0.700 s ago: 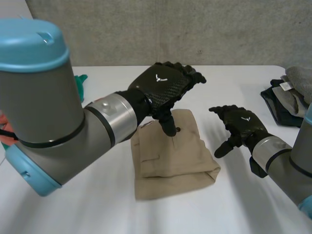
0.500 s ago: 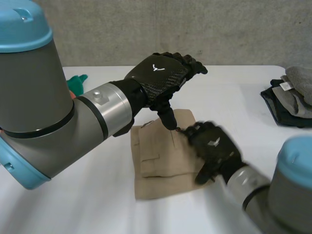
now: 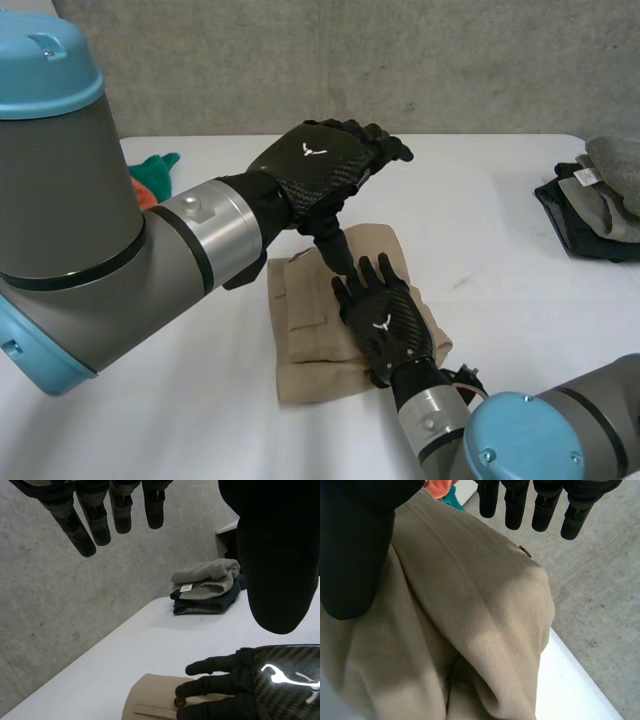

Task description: Fold the laundry.

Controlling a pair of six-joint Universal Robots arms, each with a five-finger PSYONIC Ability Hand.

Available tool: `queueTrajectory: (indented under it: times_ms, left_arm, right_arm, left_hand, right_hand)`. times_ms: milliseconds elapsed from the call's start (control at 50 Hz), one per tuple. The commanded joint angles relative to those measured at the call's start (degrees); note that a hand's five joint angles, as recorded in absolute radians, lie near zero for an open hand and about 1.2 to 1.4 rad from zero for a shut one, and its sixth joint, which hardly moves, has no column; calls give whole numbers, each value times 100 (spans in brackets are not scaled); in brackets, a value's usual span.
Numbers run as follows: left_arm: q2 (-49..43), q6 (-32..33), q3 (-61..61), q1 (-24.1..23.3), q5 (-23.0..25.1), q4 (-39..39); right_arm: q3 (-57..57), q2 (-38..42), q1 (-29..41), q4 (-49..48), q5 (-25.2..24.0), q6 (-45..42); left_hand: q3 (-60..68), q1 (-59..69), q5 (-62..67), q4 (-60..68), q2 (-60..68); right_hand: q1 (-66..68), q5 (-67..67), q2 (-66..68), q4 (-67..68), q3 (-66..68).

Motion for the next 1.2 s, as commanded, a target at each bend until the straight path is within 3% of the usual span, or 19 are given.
queueTrajectory:
  times_ms: [20, 100, 140, 180, 200, 360, 500, 700, 880, 940, 1020, 1200]
  left_arm:
    - [17, -8, -93, 71, 23, 3]
    - [34, -8, -111, 80, 23, 3]
    - [34, -8, -102, 80, 23, 3]
    - [43, -8, -102, 89, 23, 3]
    - [52, -8, -111, 98, 23, 3]
    - [157, -61, -93, 203, 23, 3]
    - [324, -166, 100, 309, 41, 12]
    - [544, -562, 566, 335, 85, -14]
    - [500, -650, 584, 300, 85, 3]
    - [421, -650, 531, 291, 94, 12]
    - [246, -641, 478, 256, 94, 30]
    - [-54, -562, 355, 238, 67, 91]
  right_arm:
    - [-317, 302, -40, -250, 5, -90]
    - [-536, 408, -119, -505, -30, -72]
    - [-694, 478, -180, -575, -47, -55]
    - [-808, 531, -224, -567, -74, -37]
    - [-896, 566, -268, -540, -135, 15]
    - [-1361, 383, -689, -365, -838, 603]
    - [-2231, 101, -1287, 92, -865, 973]
    - [-4613, 82, -2895, 1138, -926, 1975]
    - [-6310, 776, -4424, 1692, -1356, 2836]
    - [-6811, 1233, -4952, 1718, -1778, 3091]
    - [-7137, 2014, -5523, 1771, -2690, 3451]
    - [-6487, 2754, -6324, 1447, -4001, 3724]
  left_hand:
    - [-211, -181, -292, -157, -165]
    - [-211, -181, -292, -157, -165]
    - [-211, -181, -292, -157, -165]
    - [-211, -181, -292, -157, -165]
    - [-211, -181, -292, -157, -165]
    - [-211, -181, -292, -157, -165]
    - [-211, -181, -292, -157, -165]
    - [-211, -181, -292, -157, -165]
    - [-211, -181, -292, -157, -165]
    - [-211, -181, -292, -157, -165]
    - [-211, -181, -292, -157, -165]
    - [-211, -181, -292, -157, -165]
  right_hand:
    - [51, -69, -27, -11, 2]
    - [1260, 1141, 1182, 1199, 1212]
    - [2519, 2399, 2440, 2457, 2470]
    - [4799, 4680, 4721, 4738, 4751]
    - [6846, 6727, 6768, 6785, 6798]
    - [6867, 6747, 6789, 6805, 6818]
    - [6867, 6747, 6789, 6805, 6818]
    - [6867, 6747, 6789, 6805, 6818]
    - [6867, 6747, 6789, 6805, 6818]
    - [6867, 6747, 6789, 6805, 6818]
    - [6867, 6747, 6789, 6805, 6818]
    - [6867, 6747, 6789, 6805, 6818]
